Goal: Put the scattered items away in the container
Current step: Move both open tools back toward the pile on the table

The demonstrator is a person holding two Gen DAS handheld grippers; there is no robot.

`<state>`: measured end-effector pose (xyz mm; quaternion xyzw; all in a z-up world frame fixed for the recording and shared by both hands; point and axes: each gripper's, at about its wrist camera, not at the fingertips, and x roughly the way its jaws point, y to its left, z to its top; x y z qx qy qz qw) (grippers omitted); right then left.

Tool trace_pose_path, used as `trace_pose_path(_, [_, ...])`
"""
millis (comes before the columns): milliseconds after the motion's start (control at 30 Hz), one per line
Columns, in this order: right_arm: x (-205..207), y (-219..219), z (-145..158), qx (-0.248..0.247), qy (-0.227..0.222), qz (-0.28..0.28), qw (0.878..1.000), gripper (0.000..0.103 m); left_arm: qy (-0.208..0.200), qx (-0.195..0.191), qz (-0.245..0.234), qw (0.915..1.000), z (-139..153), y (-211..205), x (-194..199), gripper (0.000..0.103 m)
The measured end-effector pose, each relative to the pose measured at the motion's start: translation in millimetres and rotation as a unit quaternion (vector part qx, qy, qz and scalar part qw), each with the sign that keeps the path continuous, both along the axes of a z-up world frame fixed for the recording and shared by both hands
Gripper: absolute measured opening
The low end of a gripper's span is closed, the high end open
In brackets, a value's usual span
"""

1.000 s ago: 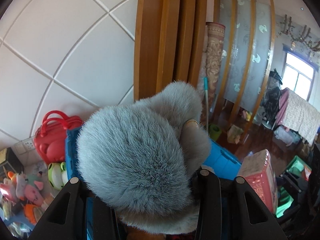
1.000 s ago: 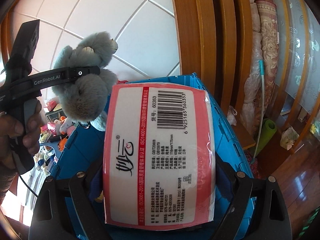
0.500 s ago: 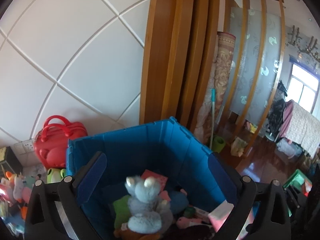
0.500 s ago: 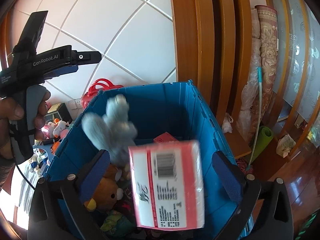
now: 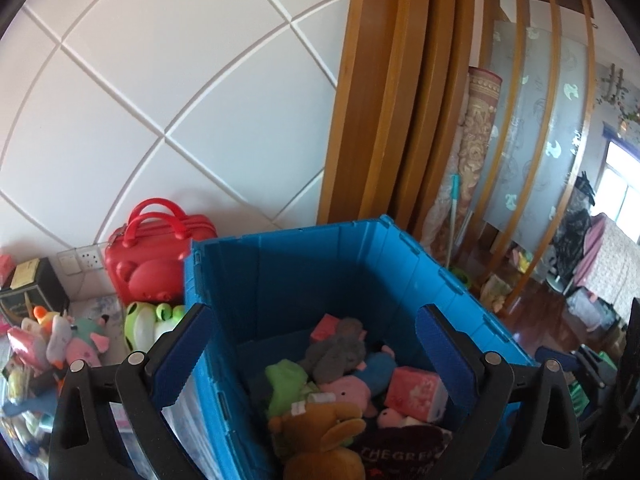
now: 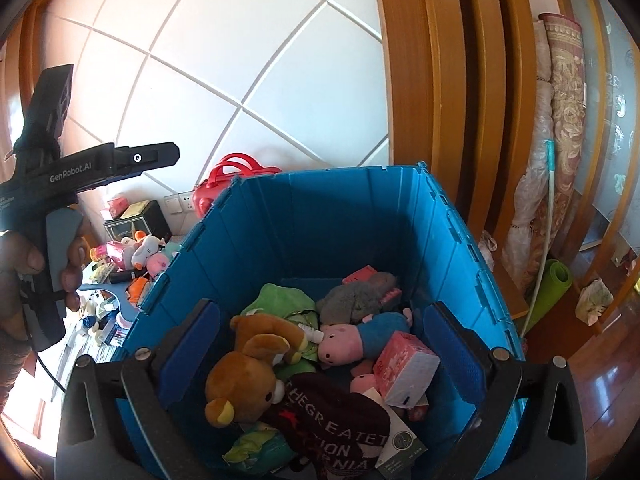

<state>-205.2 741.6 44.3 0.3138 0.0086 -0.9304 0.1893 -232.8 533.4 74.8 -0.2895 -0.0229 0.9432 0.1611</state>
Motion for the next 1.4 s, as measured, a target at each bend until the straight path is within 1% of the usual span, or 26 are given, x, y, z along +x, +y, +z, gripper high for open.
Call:
trace_pose_path(200, [5.6, -38.7, 1.8, -0.003, 0.009, 0.047, 0.999, 0.103, 0.003, 0.001, 0.038, 0.9993, -3.8, -48.0, 28.4, 0.102])
trace_pose_path(367, [7.6, -83.1, -0.5, -0.003, 0.011, 0.094, 0.996, 0.103, -0.013, -0.002, 0.084, 0.9963, -16.9, -100.2, 52.3, 0.102])
trace_pose_path(500, [13.5, -120.4, 0.8, -0.001, 0.015, 0.127, 0.992, 0.103, -0.027, 0.006, 0.122, 0.9921, -28.2, -148.8, 71.9, 0.102])
trace_pose_path(700, [31.7, -176.7, 1.9, 0.003, 0.021, 0.149, 0.989, 0.103, -0.039, 0.014, 0.158, 0.9866, -45.4, -223.1, 98.1, 0.102])
trace_pose_path(800, [43.2, -211.2, 1.5, 0.014, 0.026, 0.154, 0.988, 0.103, -0.045, 0.018, 0.167, 0.9848, -53.7, -262.9, 110.2, 0.102])
trace_pose_path(967, [62.6, -274.6, -1.2, 0.02, 0.021, 0.155, 0.987, 0.103, -0.06, 0.017, 0.182, 0.9814, -69.2, -332.5, 125.8, 0.102])
trace_pose_path(1067, [72.1, -312.2, -10.3, 0.031, 0.012, 0.158, 0.987, 0.103, -0.071, 0.018, 0.198, 0.9775, -82.8, -377.5, 136.9, 0.102])
trace_pose_path(1200, [81.4, -360.6, -25.8, 0.04, 0.001, 0.16, 0.986, 0.103, -0.086, 0.011, 0.218, 0.9721, -104.9, -435.5, 152.0, 0.102])
trace_pose_path(1400, [89.6, -436.9, -65.0, 0.053, -0.026, 0.178, 0.982, 0.103, -0.113, -0.011, 0.247, 0.9623, -144.5, -512.4, 173.7, 0.102])
